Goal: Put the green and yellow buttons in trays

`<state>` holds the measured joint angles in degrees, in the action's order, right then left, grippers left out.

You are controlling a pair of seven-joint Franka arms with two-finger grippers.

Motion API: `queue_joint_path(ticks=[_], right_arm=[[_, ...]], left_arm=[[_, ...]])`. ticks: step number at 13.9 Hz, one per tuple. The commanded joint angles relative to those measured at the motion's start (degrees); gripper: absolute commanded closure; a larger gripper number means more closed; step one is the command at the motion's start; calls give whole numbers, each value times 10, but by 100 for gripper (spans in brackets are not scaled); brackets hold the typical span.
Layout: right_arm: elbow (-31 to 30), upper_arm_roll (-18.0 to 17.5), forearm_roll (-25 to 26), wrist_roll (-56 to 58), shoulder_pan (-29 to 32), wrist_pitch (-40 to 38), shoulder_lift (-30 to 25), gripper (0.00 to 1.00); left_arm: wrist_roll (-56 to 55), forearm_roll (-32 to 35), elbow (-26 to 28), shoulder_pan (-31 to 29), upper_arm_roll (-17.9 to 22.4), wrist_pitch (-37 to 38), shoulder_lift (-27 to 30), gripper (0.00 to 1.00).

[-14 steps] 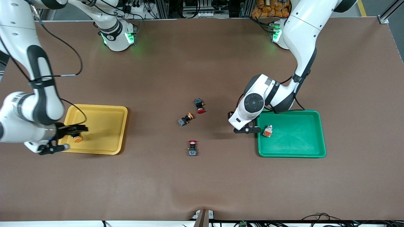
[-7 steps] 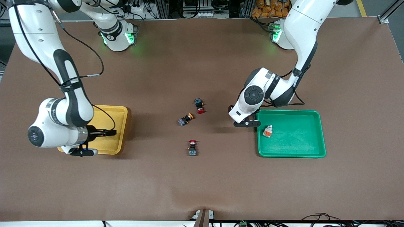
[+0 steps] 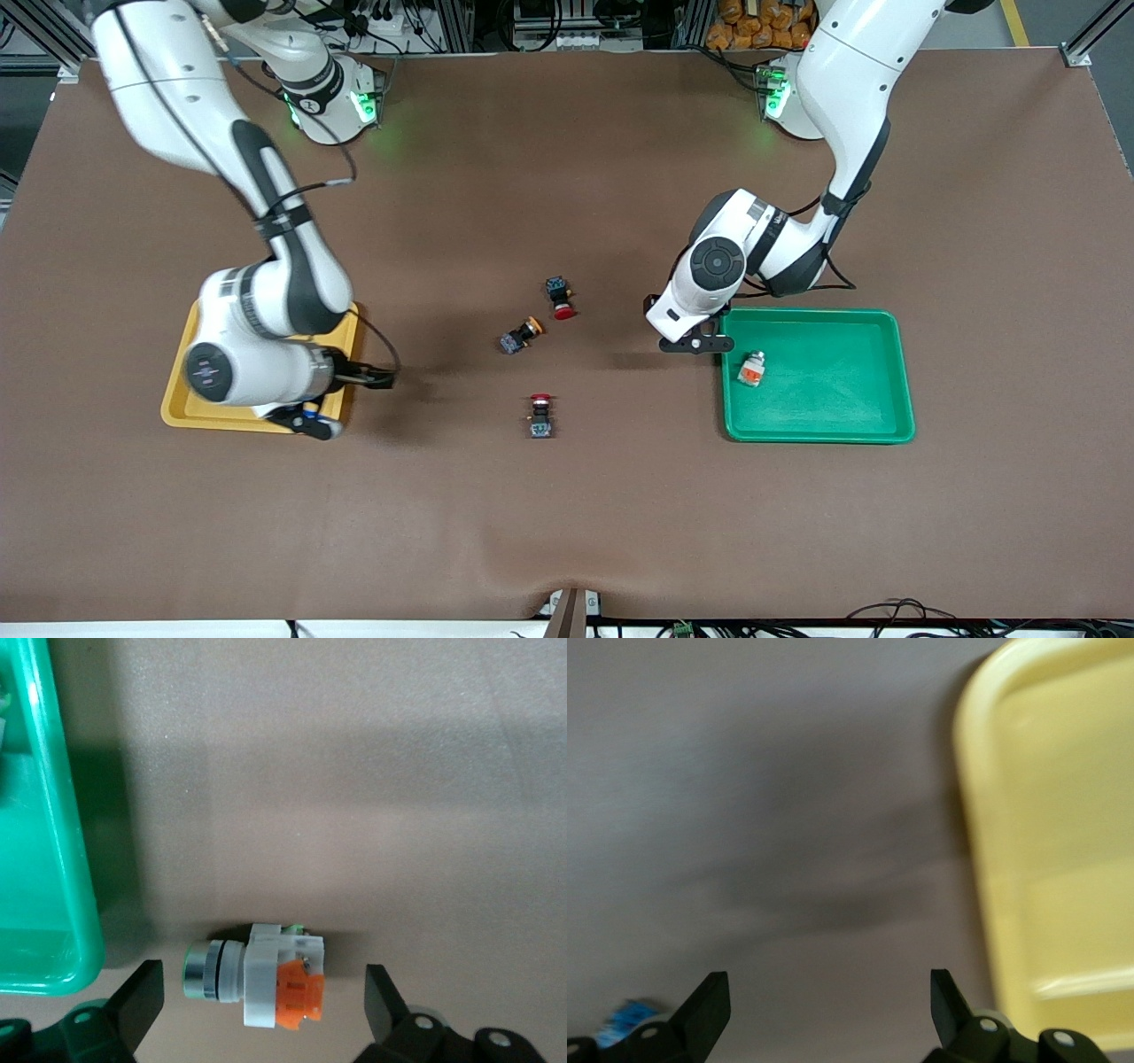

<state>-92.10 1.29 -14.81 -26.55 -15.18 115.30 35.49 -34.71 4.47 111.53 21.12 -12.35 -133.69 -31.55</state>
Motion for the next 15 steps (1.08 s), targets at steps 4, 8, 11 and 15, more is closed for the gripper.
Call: queue_joint_path(ticks=[4, 8, 11, 15], right_arm=[[13, 6, -7, -221, -105, 48, 14, 0], [10, 8, 6, -338, -179, 96, 23, 0], [10, 9, 11, -356, -200, 101, 29, 0], [6, 11, 25, -396, -212, 121, 45, 0]], left_arm=[[5, 11, 11, -1, -2, -31, -5, 7], [4, 11, 11, -5, -2, -29, -3, 75], [3, 11, 3, -11, -3, 16, 27, 86], [12, 3, -15, -34, -3, 109, 87, 85]])
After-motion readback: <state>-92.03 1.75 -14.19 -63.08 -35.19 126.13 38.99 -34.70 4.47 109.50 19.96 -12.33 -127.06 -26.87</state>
